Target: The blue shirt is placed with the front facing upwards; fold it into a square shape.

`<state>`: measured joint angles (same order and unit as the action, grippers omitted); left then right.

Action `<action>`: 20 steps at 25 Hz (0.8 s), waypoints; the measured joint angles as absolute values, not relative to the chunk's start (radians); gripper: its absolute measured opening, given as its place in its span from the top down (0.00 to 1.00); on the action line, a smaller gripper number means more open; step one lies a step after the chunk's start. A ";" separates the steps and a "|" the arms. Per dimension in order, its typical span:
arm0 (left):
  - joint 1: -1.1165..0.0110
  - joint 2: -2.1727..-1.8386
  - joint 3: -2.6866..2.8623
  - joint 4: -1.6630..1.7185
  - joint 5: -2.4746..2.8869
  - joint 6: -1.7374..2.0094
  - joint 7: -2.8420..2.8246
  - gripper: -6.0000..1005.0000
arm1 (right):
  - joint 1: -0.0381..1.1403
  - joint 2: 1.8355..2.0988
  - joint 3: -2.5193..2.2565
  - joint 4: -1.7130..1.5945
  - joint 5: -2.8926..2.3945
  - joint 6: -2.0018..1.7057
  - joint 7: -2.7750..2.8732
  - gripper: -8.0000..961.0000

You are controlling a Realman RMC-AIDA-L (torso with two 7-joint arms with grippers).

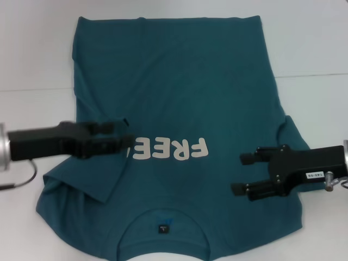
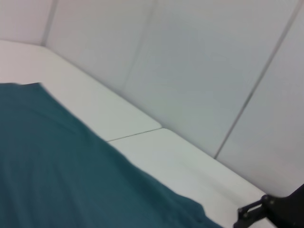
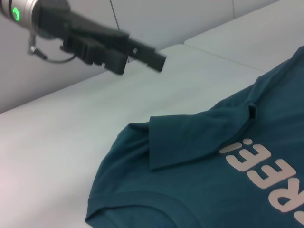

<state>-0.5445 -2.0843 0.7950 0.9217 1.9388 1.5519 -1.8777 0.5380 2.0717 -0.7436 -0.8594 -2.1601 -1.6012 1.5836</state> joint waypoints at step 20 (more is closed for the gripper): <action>-0.410 -2.128 0.786 0.963 1.937 1.560 -1.791 0.16 | 0.633 1.933 -0.494 -1.132 -2.483 -1.599 2.526 0.02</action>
<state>-0.4097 -2.1277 0.7860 0.9633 1.9372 1.5605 -1.7911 0.6328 1.9331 -0.4936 -1.1320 -2.4832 -1.5991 2.5261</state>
